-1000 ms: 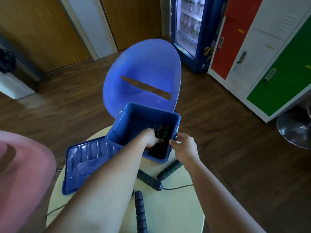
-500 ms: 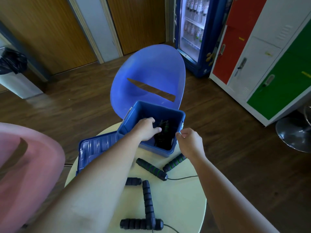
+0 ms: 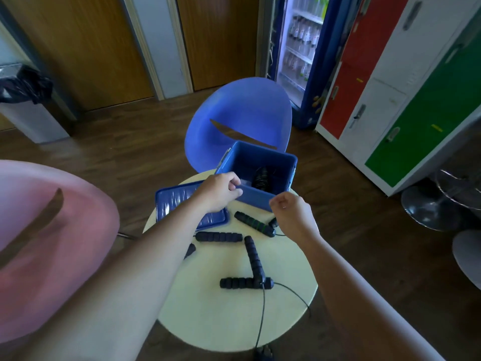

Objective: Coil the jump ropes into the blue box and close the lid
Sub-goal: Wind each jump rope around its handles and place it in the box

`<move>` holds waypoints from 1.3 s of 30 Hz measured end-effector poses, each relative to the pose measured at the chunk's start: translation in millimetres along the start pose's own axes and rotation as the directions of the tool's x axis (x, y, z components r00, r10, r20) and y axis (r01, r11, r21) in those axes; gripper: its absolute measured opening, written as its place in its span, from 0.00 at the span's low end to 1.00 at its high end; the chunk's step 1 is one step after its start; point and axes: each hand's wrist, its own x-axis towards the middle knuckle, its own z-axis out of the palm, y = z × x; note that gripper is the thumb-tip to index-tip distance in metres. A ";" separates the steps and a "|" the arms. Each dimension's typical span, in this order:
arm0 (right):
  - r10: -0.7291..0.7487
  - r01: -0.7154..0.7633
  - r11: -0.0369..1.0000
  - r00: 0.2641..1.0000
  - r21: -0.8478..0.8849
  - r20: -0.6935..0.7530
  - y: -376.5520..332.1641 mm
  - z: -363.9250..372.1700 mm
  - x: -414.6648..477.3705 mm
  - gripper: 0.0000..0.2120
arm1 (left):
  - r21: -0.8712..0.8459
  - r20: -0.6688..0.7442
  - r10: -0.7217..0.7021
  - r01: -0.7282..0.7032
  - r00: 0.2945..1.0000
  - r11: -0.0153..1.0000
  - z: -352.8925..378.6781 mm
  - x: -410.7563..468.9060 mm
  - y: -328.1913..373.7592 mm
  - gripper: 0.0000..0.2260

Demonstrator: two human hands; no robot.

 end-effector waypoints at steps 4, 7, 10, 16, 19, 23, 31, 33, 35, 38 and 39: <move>-0.004 0.005 0.997 1.000 -0.072 0.022 7.2 16.0 -45.2 0.10 | 0.034 0.053 -0.001 -0.001 0.999 0.999 3.7 -52.0 -17.1 0.09; 0.045 -0.045 0.997 0.999 -0.058 0.008 18.5 32.7 -72.1 0.11 | 0.038 0.094 -0.032 0.029 0.995 0.999 15.1 -85.2 -32.1 0.07; 0.057 -0.055 0.996 0.998 -0.069 0.017 30.9 45.5 -93.1 0.09 | 0.022 0.137 -0.068 0.065 0.988 0.998 33.5 -110.2 -45.9 0.08; 0.108 -0.099 0.985 0.992 -0.139 0.062 65.3 60.1 -110.6 0.09 | -0.037 0.153 -0.207 0.215 0.966 0.976 81.5 -141.0 -63.8 0.09; 0.108 -0.084 0.974 0.989 -0.213 0.104 87.3 66.8 -105.6 0.10 | -0.092 0.173 -0.321 0.340 0.931 0.936 110.1 -146.6 -69.2 0.09; 0.094 -0.028 0.945 0.977 -0.325 0.189 122.8 75.9 -92.6 0.14 | -0.144 0.190 -0.392 0.420 0.900 0.896 143.1 -136.2 -58.2 0.14; -0.024 0.228 0.846 0.920 -0.482 0.392 178.5 76.4 -63.5 0.22 | -0.254 0.193 -0.449 0.487 0.872 0.836 179.0 -76.7 -27.6 0.22; -0.050 0.275 0.837 0.900 -0.473 0.434 187.1 79.7 -55.9 0.23 | -0.235 0.204 -0.466 0.506 0.861 0.830 186.2 -66.7 -26.2 0.21; -0.067 0.306 0.830 0.885 -0.467 0.461 193.9 84.1 -50.1 0.23 | -0.238 0.190 -0.474 0.509 0.860 0.827 192.7 -60.7 -25.8 0.20; -0.098 0.343 0.814 0.877 -0.470 0.471 199.6 90.9 -41.4 0.24 | -0.317 0.174 -0.504 0.533 0.846 0.784 196.3 -54.2 -26.8 0.18; -0.109 0.353 0.807 0.877 -0.474 0.467 200.4 92.7 -38.6 0.24 | -0.352 0.178 -0.522 0.549 0.834 0.758 195.6 -53.6 -27.1 0.19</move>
